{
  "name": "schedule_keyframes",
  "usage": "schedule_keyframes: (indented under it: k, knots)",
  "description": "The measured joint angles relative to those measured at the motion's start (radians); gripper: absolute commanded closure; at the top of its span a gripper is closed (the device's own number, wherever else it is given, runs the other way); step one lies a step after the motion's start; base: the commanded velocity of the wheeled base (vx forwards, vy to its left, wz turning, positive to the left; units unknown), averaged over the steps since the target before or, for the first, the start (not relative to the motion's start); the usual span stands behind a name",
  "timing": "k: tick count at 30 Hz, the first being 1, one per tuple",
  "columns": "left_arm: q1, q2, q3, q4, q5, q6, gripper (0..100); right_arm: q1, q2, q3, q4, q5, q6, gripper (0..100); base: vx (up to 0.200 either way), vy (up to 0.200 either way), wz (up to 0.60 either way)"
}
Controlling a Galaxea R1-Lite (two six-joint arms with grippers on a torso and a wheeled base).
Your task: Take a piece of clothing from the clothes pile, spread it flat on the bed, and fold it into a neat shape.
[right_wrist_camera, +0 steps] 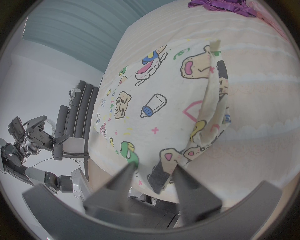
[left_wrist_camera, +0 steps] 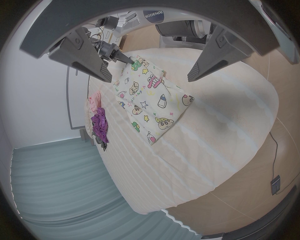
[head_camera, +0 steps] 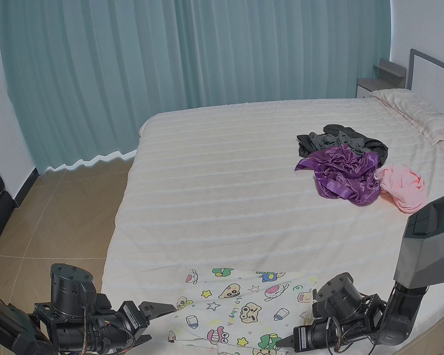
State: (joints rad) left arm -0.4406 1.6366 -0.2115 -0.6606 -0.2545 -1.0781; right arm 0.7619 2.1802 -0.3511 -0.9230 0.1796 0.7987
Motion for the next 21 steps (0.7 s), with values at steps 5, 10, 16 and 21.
schedule_keyframes:
  k: [5, 10, 16, 21]
  knots:
    - [0.000, 0.000, 0.000, 0.000, 0.000, 0.000, 0, 0.000, -0.009, 0.010, 0.001, -0.020, -0.003, 100, 0.000, 0.000, 0.00]
    - [0.000, 0.003, 0.001, 0.000, 0.000, 0.000, 0, 0.000, -0.037, 0.037, 0.010, -0.024, -0.014, 100, 0.000, 0.000, 0.00]
    - [0.001, 0.008, 0.001, -0.001, 0.000, 0.000, 0, 0.000, -0.077, 0.053, 0.024, -0.025, -0.019, 100, 0.000, 0.000, 0.00]
    - [0.000, 0.009, 0.001, -0.001, 0.001, 0.000, 0, -0.002, -0.121, 0.057, 0.076, -0.025, -0.034, 100, 0.000, 0.000, 0.00]
